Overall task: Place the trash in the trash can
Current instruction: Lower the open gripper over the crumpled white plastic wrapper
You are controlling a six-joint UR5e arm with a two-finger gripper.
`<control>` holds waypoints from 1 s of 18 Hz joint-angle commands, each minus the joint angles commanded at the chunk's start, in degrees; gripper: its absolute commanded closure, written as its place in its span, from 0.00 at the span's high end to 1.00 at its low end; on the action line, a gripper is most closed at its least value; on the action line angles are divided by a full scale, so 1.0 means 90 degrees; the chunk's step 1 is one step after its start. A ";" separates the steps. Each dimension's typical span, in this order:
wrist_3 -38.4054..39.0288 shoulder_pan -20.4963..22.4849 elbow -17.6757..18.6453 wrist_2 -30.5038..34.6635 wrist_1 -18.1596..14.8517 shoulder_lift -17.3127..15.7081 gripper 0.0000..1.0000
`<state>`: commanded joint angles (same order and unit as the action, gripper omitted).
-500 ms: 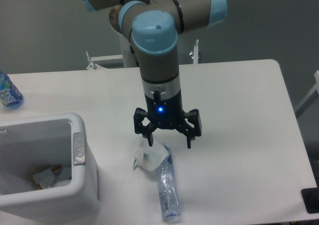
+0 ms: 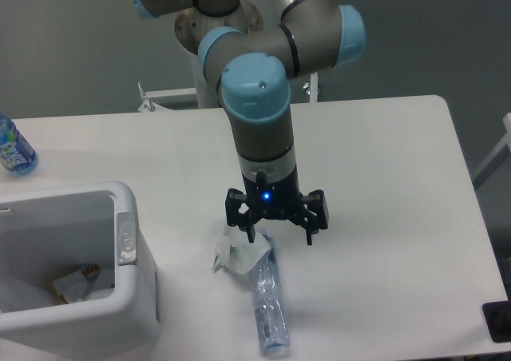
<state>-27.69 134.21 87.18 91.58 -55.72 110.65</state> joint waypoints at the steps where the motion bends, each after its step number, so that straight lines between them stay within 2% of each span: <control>1: 0.0097 0.0000 0.0039 0.0000 0.0000 0.0029 1.00; 4: 0.0508 -0.0039 0.0099 -0.0058 -0.0019 0.0117 1.00; 9: 0.0782 -0.0107 0.0332 -0.0878 -0.0039 0.0283 1.00; 18: 0.0772 -0.0390 0.0752 -0.0782 0.0039 0.0820 0.99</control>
<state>-20.74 130.70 93.95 84.55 -55.37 118.03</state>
